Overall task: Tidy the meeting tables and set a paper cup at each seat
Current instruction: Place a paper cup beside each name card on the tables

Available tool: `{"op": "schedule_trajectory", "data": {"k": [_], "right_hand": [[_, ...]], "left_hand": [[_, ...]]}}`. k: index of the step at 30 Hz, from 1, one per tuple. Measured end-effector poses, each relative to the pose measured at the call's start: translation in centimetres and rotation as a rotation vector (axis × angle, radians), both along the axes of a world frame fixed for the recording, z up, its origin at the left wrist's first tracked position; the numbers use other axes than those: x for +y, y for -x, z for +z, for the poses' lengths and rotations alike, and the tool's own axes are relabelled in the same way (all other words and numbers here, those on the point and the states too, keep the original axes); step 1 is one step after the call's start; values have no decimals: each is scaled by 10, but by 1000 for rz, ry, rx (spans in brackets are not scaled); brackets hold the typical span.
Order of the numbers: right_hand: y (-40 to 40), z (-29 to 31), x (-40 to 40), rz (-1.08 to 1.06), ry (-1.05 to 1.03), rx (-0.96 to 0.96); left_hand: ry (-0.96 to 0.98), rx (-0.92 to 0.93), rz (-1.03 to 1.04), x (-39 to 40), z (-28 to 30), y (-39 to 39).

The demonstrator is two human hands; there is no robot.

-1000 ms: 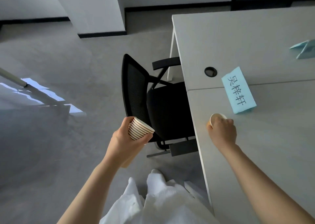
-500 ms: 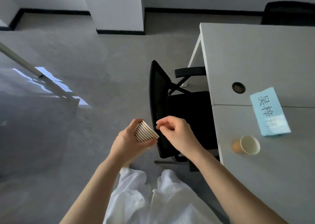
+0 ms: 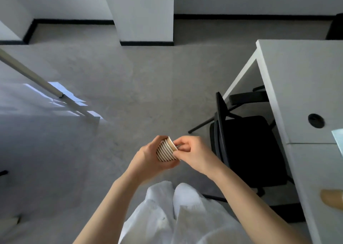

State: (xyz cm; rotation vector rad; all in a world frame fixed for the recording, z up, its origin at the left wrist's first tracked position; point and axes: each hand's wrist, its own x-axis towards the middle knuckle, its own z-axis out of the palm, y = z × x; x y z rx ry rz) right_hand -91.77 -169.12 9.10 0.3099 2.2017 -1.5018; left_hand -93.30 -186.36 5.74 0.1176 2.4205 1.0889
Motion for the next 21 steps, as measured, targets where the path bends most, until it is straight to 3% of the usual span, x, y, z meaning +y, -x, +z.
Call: {"op": "schedule_trajectory", "data": {"k": [8,14,21], "right_hand": [[81,-9,1,-174,-17,34],[198,-16,49,-338,50,74],[342,-3,102,-296,77,79]], "left_hand": [[-38,-7,-93,-3,-11,99],[2,6,-160,44,-11,230],[86,80,-212,104,7,378]]}}
